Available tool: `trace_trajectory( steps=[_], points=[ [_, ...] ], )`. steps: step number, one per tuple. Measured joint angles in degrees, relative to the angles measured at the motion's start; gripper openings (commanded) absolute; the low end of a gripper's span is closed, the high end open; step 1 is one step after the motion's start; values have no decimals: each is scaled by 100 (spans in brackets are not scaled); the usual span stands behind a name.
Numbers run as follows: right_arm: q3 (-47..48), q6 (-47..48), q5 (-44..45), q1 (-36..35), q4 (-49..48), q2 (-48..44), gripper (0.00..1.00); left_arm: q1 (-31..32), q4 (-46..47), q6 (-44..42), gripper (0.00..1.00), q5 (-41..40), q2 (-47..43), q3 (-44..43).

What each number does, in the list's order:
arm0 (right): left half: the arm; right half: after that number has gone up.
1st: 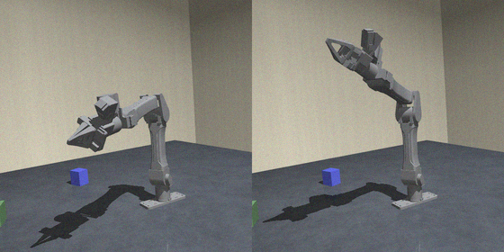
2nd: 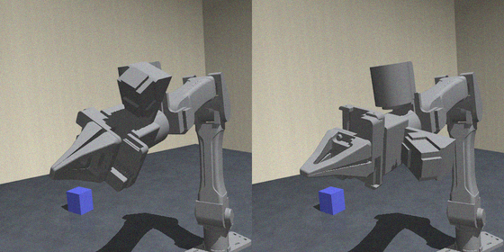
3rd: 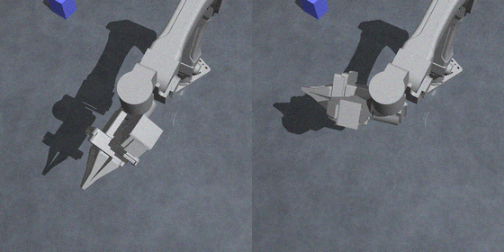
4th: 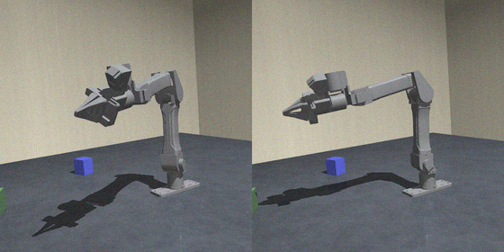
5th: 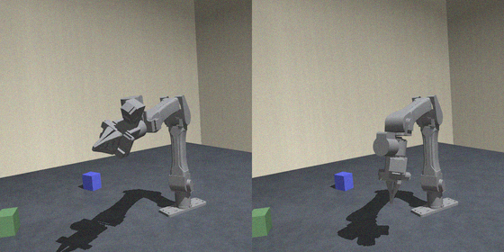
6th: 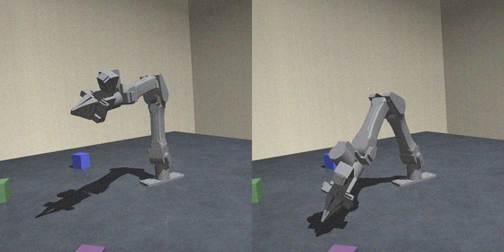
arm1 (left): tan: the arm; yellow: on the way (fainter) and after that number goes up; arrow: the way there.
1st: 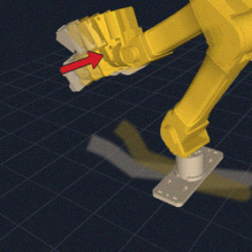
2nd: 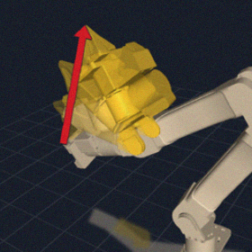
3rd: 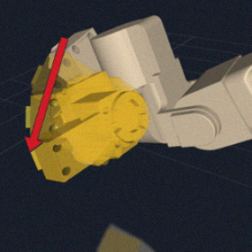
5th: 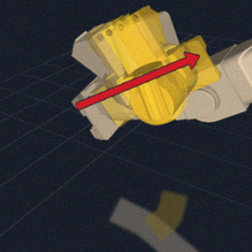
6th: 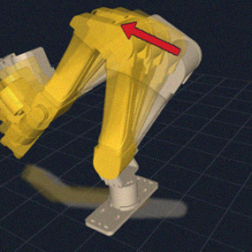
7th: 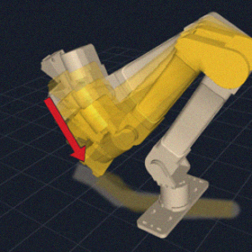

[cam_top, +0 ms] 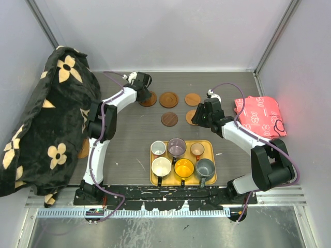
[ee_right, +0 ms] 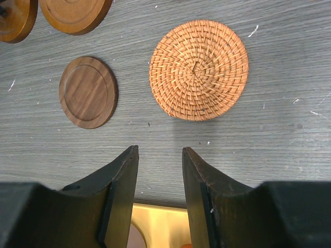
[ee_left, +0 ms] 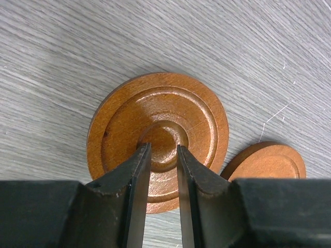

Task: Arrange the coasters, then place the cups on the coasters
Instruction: Move the coaster to the center of the board.

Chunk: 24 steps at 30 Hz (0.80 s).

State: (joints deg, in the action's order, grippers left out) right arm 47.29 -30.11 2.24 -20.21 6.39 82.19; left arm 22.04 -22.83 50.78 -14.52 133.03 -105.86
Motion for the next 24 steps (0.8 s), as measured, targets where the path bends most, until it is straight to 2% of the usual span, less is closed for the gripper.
trace_trajectory(
  steps=[24],
  points=[
    [0, 0, 0, -33, -15, -2, 45, 9, 46, -48, 30, 26, -267, 407]
  ],
)
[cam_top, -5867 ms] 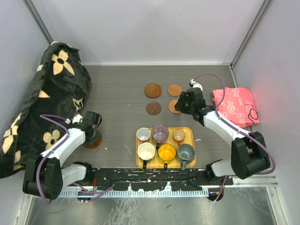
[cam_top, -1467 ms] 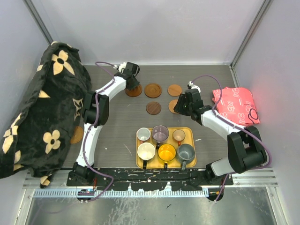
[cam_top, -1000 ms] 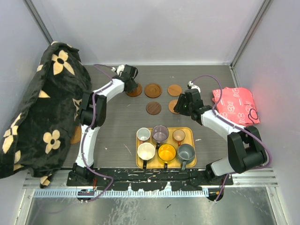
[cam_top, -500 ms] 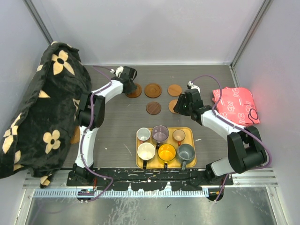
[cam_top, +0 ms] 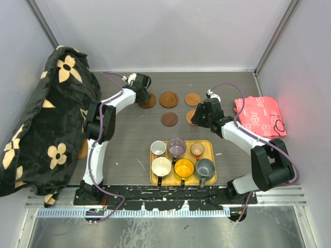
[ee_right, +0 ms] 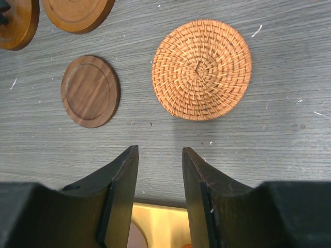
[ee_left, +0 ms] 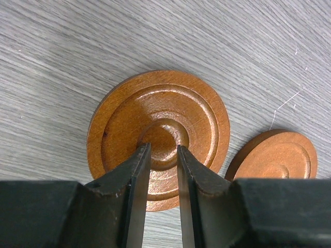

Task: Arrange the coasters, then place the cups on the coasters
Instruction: Move the coaster to the center of the board.

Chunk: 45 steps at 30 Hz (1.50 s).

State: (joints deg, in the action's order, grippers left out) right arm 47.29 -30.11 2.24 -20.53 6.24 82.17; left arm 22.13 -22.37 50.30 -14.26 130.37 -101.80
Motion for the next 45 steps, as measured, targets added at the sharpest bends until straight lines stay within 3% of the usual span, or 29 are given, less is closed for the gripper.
trace_trajectory(
  steps=[23, 36, 45],
  points=[
    [0, 0, 2, -2, -22, 0, 45, 44, 409, -938, 31, 249, -146, 111],
    [-9, -4, -22, -9, -33, -66, 45, 227, -20, -1073, 31, -466, -2577, 1858],
    [-9, -4, -44, -52, -42, -409, 45, 494, -1414, -673, 31, -1366, -3792, 2861]
  ],
)
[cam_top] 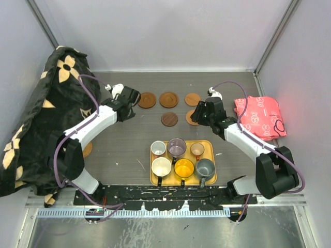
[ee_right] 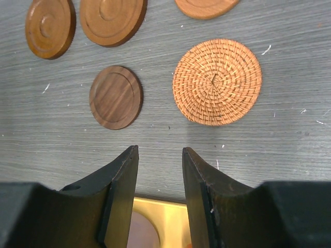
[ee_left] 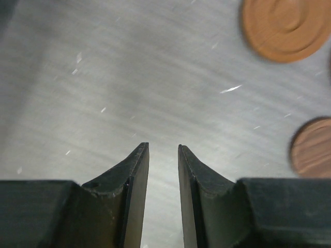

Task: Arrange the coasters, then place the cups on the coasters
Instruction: Move the coaster to the center of the board.

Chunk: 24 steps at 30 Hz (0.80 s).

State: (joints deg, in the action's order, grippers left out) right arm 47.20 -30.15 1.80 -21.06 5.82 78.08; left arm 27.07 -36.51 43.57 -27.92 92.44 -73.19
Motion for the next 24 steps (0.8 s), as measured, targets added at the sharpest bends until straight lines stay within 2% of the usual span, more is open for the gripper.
trace_trajectory(
  steps=[6, 13, 21, 24],
  points=[
    [0, 0, -4, -26, -2, -199, 46, 33, -1080, 306, 32, -323, -634, 706],
    [-4, -2, -162, -61, -4, -210, 46, -120, -2094, 374, 33, -498, -1176, 975],
    [-7, -9, -306, -133, -17, -210, 45, -1421, -2363, -90, 32, -22, -1322, 1392],
    [-7, -20, -343, -138, -22, -210, 46, -1711, -2391, -282, 32, 50, -1320, 1545]
  ],
)
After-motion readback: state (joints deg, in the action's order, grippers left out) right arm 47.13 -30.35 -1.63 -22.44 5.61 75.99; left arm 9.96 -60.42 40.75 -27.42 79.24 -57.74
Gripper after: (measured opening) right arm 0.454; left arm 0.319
